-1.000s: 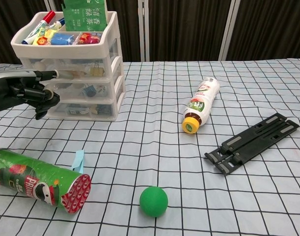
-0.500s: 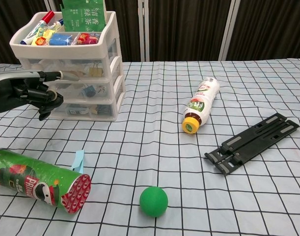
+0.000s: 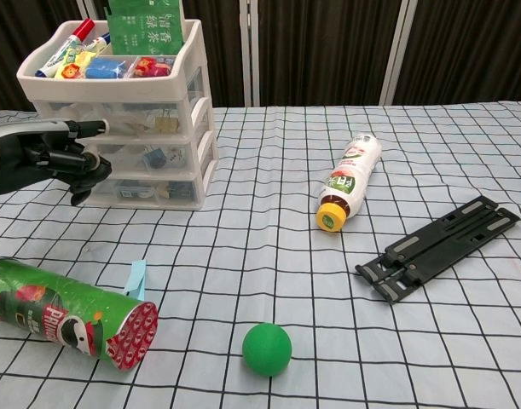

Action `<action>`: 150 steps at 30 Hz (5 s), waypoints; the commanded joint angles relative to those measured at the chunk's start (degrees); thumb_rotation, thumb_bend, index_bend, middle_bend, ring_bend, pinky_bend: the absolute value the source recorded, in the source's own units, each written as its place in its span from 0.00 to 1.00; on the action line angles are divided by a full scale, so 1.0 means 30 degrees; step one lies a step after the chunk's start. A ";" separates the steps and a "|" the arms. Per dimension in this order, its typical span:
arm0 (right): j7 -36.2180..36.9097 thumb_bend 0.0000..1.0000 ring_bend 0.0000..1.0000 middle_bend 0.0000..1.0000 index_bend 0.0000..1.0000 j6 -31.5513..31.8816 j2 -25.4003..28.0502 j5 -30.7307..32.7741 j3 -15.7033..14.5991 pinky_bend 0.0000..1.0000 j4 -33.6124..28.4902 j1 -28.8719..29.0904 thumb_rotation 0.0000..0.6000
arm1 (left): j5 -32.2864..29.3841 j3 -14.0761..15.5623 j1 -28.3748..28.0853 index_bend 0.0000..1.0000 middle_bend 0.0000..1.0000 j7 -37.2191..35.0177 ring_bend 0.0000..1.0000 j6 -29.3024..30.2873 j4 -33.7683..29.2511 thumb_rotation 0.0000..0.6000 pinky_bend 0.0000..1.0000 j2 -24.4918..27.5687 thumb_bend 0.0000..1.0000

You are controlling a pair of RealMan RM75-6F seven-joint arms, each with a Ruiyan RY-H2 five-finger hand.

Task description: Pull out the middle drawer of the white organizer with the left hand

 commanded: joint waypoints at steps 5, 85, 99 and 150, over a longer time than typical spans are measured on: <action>0.0012 0.03 0.00 0.00 0.00 -0.0047 -0.0012 0.0121 0.0060 0.00 0.0020 0.0018 1.00 | 0.0749 0.0089 -0.0182 0.10 0.78 -0.0612 0.75 -0.0507 0.0221 1.00 0.68 -0.0094 1.00; -0.0139 0.03 0.00 0.00 0.00 0.0025 0.0180 0.0053 0.0008 0.00 -0.0340 -0.0107 1.00 | -0.4797 0.0550 0.0882 0.19 0.79 1.8566 0.76 0.7863 -0.6572 1.00 0.69 0.2426 1.00; -0.0101 0.03 0.00 0.00 0.00 0.0074 0.0234 0.0057 0.0021 0.00 -0.0391 -0.0135 1.00 | -0.5411 0.0791 0.0406 0.24 0.79 1.8307 0.76 0.7554 -0.6367 1.00 0.69 0.2576 1.00; -0.0573 0.03 0.00 0.00 0.00 -0.0033 0.0004 -0.0096 -0.0088 0.00 -0.0369 -0.0130 1.00 | -0.0632 0.2937 0.1804 0.27 0.79 1.5249 0.76 0.7338 -0.9057 1.00 0.69 0.6256 0.96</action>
